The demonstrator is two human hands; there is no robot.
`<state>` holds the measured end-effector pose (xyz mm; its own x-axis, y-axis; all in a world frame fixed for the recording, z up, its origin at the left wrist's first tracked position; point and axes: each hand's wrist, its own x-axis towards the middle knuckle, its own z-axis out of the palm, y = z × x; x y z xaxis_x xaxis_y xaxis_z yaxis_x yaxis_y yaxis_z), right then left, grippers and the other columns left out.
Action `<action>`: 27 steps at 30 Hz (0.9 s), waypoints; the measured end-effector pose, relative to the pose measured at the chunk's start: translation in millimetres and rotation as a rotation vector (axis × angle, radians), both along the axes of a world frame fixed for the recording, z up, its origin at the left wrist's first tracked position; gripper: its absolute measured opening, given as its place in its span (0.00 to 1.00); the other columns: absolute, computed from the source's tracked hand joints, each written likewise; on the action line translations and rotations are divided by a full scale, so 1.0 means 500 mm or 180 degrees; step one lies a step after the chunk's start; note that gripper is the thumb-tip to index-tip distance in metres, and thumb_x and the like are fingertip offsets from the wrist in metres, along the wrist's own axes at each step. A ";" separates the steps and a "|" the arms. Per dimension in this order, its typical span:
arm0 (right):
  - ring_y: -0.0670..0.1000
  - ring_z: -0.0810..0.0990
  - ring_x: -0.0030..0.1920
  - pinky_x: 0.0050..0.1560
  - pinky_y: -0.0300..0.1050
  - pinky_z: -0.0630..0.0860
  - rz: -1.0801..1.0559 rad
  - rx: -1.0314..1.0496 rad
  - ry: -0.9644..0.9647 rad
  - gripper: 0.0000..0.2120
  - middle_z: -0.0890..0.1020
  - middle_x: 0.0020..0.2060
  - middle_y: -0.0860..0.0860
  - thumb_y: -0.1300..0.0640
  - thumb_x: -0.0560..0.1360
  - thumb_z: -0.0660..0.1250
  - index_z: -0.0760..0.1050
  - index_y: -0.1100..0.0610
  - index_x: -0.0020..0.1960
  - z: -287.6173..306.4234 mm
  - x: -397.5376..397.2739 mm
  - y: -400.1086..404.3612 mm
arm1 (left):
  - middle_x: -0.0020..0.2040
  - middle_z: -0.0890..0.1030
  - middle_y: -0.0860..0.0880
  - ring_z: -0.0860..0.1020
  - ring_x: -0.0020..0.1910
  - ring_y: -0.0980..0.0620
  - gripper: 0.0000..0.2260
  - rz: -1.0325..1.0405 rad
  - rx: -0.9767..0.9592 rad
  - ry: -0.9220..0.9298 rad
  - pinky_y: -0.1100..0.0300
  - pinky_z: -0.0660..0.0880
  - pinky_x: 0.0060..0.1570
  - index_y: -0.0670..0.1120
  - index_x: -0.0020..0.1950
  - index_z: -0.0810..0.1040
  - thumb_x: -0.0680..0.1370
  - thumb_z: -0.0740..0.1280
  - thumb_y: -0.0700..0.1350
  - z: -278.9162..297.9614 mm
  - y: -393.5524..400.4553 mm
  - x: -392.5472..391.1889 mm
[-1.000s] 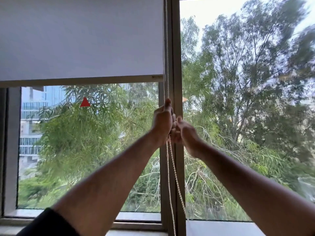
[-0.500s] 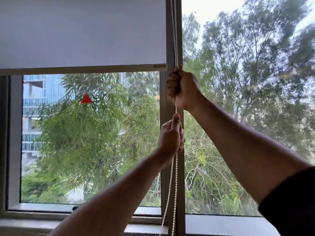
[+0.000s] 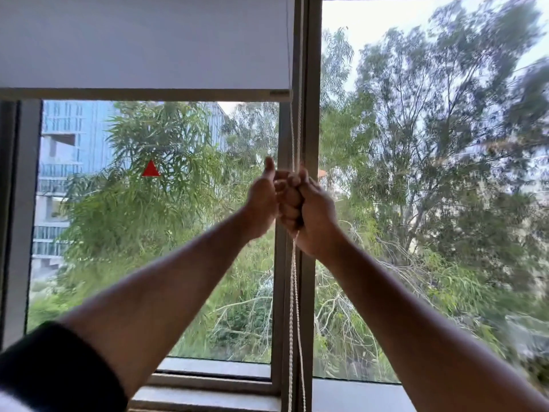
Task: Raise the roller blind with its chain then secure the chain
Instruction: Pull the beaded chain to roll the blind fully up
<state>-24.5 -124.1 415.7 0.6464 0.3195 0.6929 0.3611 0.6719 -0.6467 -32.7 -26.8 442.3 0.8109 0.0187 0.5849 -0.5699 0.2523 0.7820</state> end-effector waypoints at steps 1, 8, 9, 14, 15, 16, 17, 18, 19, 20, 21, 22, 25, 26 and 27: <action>0.42 0.59 0.18 0.18 0.32 0.55 -0.0101 -0.0115 -0.0017 0.18 0.66 0.22 0.44 0.51 0.87 0.53 0.70 0.51 0.40 -0.023 0.005 -0.003 | 0.30 0.79 0.49 0.75 0.28 0.53 0.25 0.0009 -0.0032 -0.0045 0.63 0.73 0.28 0.44 0.45 0.77 0.85 0.48 0.57 0.029 -0.005 -0.007; 0.43 0.57 0.19 0.19 0.30 0.56 -0.0508 -0.0490 0.0011 0.18 0.63 0.22 0.45 0.53 0.88 0.51 0.67 0.52 0.41 -0.129 0.035 -0.022 | 0.23 0.65 0.55 0.59 0.17 0.58 0.20 -0.0134 -0.0020 0.0232 0.69 0.54 0.20 0.51 0.35 0.66 0.86 0.50 0.53 0.107 -0.077 -0.017; 0.43 0.57 0.19 0.19 0.31 0.57 -0.0597 -0.0568 -0.0040 0.18 0.64 0.22 0.45 0.54 0.88 0.51 0.67 0.53 0.41 -0.134 0.039 -0.025 | 0.20 0.63 0.55 0.57 0.16 0.58 0.22 -0.0214 -0.0015 0.0237 0.70 0.53 0.19 0.51 0.32 0.62 0.85 0.50 0.54 0.100 -0.080 -0.012; 0.45 0.62 0.21 0.20 0.35 0.59 -0.0888 -0.1086 -0.0064 0.17 0.68 0.24 0.46 0.51 0.87 0.53 0.69 0.53 0.41 -0.142 0.069 -0.043 | 0.19 0.59 0.56 0.54 0.16 0.58 0.25 -0.0380 -0.0149 0.0189 0.72 0.52 0.20 0.51 0.29 0.59 0.84 0.54 0.58 0.057 -0.068 0.012; 0.45 0.63 0.22 0.20 0.35 0.60 -0.0916 -0.1185 0.0040 0.18 0.69 0.25 0.46 0.50 0.87 0.54 0.71 0.54 0.41 -0.137 0.077 -0.049 | 0.19 0.58 0.56 0.54 0.16 0.58 0.25 -0.0421 -0.0195 0.0193 0.72 0.52 0.20 0.51 0.29 0.60 0.84 0.54 0.58 0.048 -0.066 0.015; 0.46 0.65 0.23 0.21 0.36 0.62 -0.0992 -0.1258 0.0143 0.19 0.70 0.25 0.47 0.49 0.87 0.55 0.73 0.54 0.41 -0.130 0.085 -0.054 | 0.19 0.58 0.56 0.54 0.16 0.58 0.25 -0.0473 -0.0241 0.0198 0.72 0.52 0.20 0.51 0.29 0.60 0.84 0.54 0.58 0.039 -0.065 0.017; 0.46 0.67 0.24 0.23 0.38 0.65 -0.1124 -0.1282 0.0222 0.19 0.72 0.26 0.48 0.48 0.87 0.56 0.75 0.55 0.42 -0.119 0.094 -0.060 | 0.19 0.58 0.56 0.54 0.16 0.58 0.25 -0.0525 -0.0282 0.0205 0.72 0.52 0.20 0.51 0.28 0.60 0.84 0.55 0.58 0.029 -0.064 0.018; 0.47 0.70 0.25 0.26 0.39 0.68 -0.1270 -0.1258 0.0271 0.18 0.75 0.27 0.49 0.49 0.86 0.56 0.76 0.56 0.43 -0.105 0.100 -0.066 | 0.19 0.58 0.56 0.54 0.16 0.58 0.25 -0.0571 -0.0327 0.0208 0.72 0.52 0.19 0.51 0.29 0.60 0.84 0.56 0.58 0.019 -0.065 0.017; 0.47 0.72 0.25 0.28 0.41 0.70 -0.1379 -0.1201 0.0301 0.17 0.78 0.27 0.49 0.49 0.86 0.56 0.76 0.56 0.45 -0.086 0.102 -0.071 | 0.19 0.59 0.56 0.54 0.16 0.59 0.24 -0.0599 -0.0373 0.0203 0.72 0.53 0.18 0.51 0.29 0.61 0.84 0.56 0.57 0.009 -0.068 0.016; 0.47 0.73 0.25 0.29 0.42 0.71 -0.1408 -0.1130 0.0325 0.17 0.78 0.27 0.49 0.49 0.86 0.56 0.76 0.55 0.44 -0.064 0.101 -0.075 | 0.19 0.59 0.56 0.55 0.15 0.59 0.23 -0.0593 -0.0401 0.0187 0.72 0.54 0.17 0.51 0.30 0.62 0.84 0.57 0.56 -0.002 -0.071 0.014; 0.47 0.72 0.24 0.28 0.41 0.70 -0.1348 -0.1055 0.0347 0.18 0.77 0.25 0.47 0.48 0.86 0.56 0.75 0.54 0.43 -0.038 0.097 -0.077 | 0.19 0.61 0.55 0.56 0.15 0.58 0.22 -0.0556 -0.0397 0.0158 0.71 0.54 0.17 0.51 0.31 0.64 0.84 0.58 0.55 -0.014 -0.076 0.012; 0.47 0.70 0.24 0.26 0.41 0.69 -0.1234 -0.0981 0.0369 0.19 0.75 0.25 0.47 0.47 0.86 0.55 0.74 0.54 0.42 -0.009 0.089 -0.077 | 0.19 0.62 0.55 0.57 0.15 0.58 0.21 -0.0523 -0.0360 0.0126 0.71 0.55 0.17 0.50 0.32 0.66 0.84 0.58 0.55 -0.025 -0.082 0.009; 0.51 0.73 0.31 0.33 0.46 0.71 -0.0850 -0.0663 0.0354 0.20 0.76 0.32 0.52 0.46 0.86 0.54 0.76 0.58 0.47 0.090 0.053 -0.070 | 0.20 0.65 0.56 0.59 0.16 0.59 0.20 -0.0488 -0.0159 0.0016 0.71 0.57 0.17 0.50 0.34 0.69 0.84 0.57 0.55 -0.051 -0.104 0.002; 0.52 0.75 0.32 0.37 0.47 0.74 -0.0681 -0.0502 0.0335 0.21 0.77 0.34 0.53 0.46 0.86 0.53 0.76 0.59 0.48 0.124 0.039 -0.067 | 0.21 0.64 0.56 0.59 0.16 0.59 0.20 -0.0503 -0.0121 -0.0010 0.70 0.57 0.18 0.51 0.34 0.68 0.84 0.57 0.56 -0.060 -0.112 -0.001; 0.52 0.76 0.32 0.37 0.46 0.75 -0.0530 -0.0368 0.0337 0.22 0.76 0.34 0.53 0.46 0.86 0.52 0.76 0.59 0.48 0.155 0.025 -0.066 | 0.21 0.63 0.55 0.58 0.16 0.58 0.20 -0.0513 -0.0101 -0.0012 0.70 0.57 0.18 0.51 0.33 0.66 0.84 0.57 0.56 -0.069 -0.120 -0.004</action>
